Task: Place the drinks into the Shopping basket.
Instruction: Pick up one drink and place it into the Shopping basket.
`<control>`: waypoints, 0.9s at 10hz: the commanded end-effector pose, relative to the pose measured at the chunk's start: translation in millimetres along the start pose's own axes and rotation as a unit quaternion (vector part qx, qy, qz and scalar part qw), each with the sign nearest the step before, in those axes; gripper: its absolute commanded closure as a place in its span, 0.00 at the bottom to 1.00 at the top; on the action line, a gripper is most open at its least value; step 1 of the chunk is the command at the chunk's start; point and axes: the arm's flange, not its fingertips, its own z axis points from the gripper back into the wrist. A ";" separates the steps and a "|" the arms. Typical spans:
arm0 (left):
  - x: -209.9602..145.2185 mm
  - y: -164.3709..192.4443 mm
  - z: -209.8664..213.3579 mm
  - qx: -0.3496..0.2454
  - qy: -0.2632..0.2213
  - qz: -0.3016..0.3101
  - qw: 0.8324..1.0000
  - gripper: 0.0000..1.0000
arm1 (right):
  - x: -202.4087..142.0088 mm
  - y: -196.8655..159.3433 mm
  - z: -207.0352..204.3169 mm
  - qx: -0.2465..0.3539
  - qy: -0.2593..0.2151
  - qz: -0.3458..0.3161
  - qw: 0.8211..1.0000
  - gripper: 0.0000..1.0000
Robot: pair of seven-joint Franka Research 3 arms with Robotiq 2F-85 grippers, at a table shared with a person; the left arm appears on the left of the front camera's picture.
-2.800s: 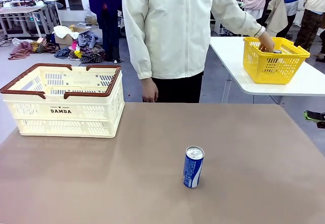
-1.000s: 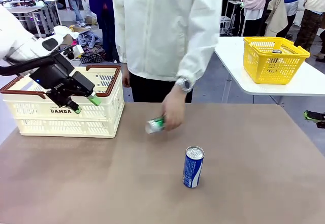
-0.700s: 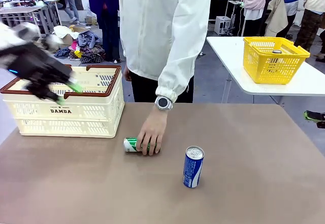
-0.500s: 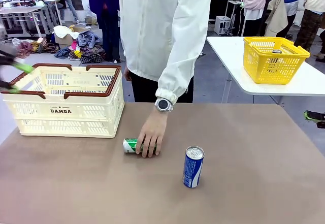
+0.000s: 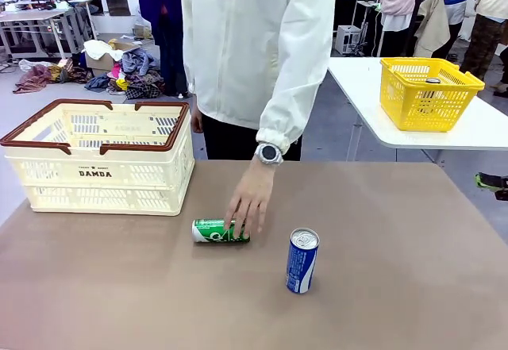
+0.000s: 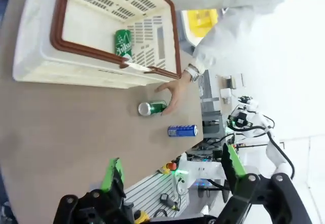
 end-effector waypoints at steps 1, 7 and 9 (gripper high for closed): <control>-14.1 -49.2 -37.2 0.027 0.009 -0.002 1.000 0.00 | 3.2 5.6 -0.4 0.005 -0.005 -0.004 1.000 0.00; -155.6 -242.6 -320.7 0.306 0.055 -0.194 0.931 0.00 | 3.2 5.6 -0.4 0.005 -0.005 -0.004 1.000 0.00; -176.9 -269.1 -413.3 0.329 0.120 -0.225 0.909 0.00 | 3.2 5.6 -0.4 0.005 -0.005 -0.004 1.000 0.00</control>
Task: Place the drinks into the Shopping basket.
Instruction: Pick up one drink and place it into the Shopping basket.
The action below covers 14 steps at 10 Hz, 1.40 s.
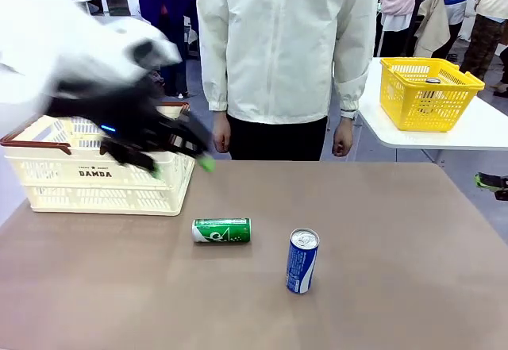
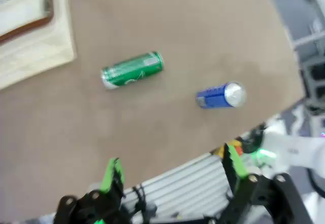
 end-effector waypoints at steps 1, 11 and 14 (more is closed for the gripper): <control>55.4 -25.2 -51.4 0.038 0.015 0.025 0.999 0.00 | 3.0 5.5 0.2 0.005 -0.006 -0.005 1.000 0.00; 27.1 -110.1 -133.7 0.016 0.118 0.109 0.987 0.00 | 3.0 5.5 0.2 0.005 -0.006 -0.005 1.000 0.00; 19.9 -130.2 -143.7 0.030 0.156 0.105 0.982 0.00 | 3.0 5.5 0.2 0.005 -0.006 -0.005 1.000 0.00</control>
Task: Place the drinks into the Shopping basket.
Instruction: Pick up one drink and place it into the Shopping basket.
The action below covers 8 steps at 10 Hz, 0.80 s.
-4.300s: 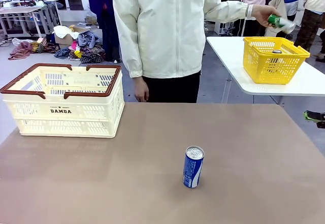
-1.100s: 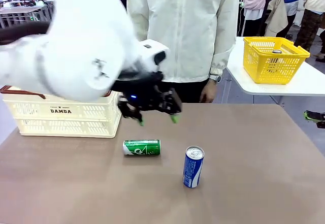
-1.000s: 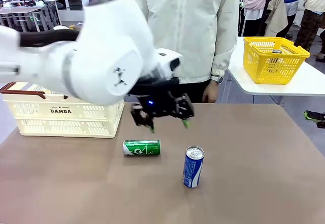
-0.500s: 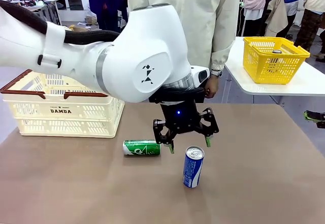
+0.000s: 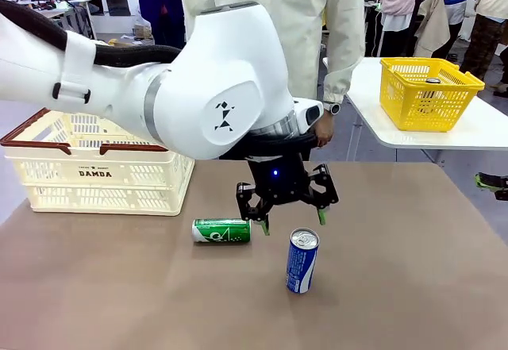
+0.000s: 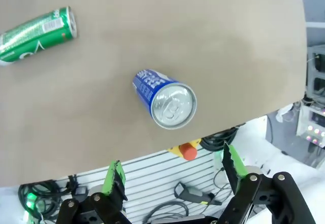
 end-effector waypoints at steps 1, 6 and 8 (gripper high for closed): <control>-2.7 -14.5 -12.9 0.027 0.008 0.000 1.000 0.00 | 3.0 5.5 0.0 0.005 -0.006 -0.004 1.000 0.00; 20.9 -33.4 -61.7 0.071 0.030 0.007 0.997 0.00 | 3.0 5.5 0.0 0.005 -0.006 -0.004 1.000 0.00; 24.7 -46.3 -67.8 0.057 0.024 -0.015 0.998 0.00 | 3.0 5.5 0.0 0.005 -0.006 -0.004 1.000 0.00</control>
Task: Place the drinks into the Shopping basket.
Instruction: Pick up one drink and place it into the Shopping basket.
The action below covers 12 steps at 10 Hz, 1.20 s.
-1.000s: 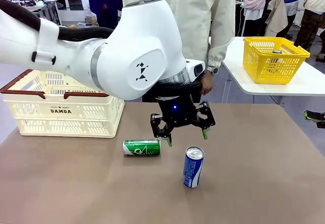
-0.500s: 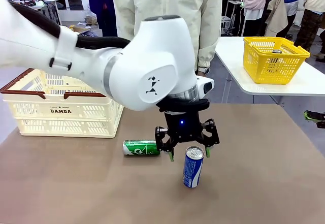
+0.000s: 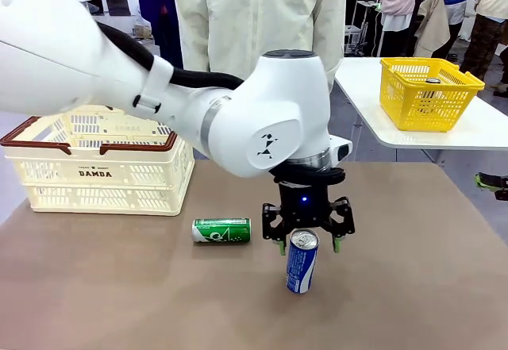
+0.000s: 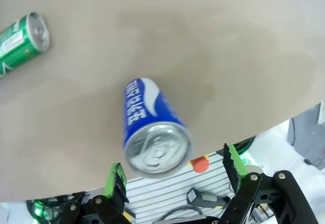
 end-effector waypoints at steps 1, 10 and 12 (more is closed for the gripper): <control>8.1 -15.1 0.6 0.016 -0.010 0.016 1.000 0.00 | 3.1 5.5 0.1 0.005 -0.006 -0.004 1.000 0.00; 25.5 -3.4 -21.5 0.055 0.006 0.060 0.997 0.00 | 3.1 5.5 0.1 0.005 -0.006 -0.004 1.000 0.00; 26.3 -6.2 -24.4 0.063 0.009 0.056 0.996 0.22 | 3.1 5.5 0.1 0.005 -0.006 -0.004 1.000 0.00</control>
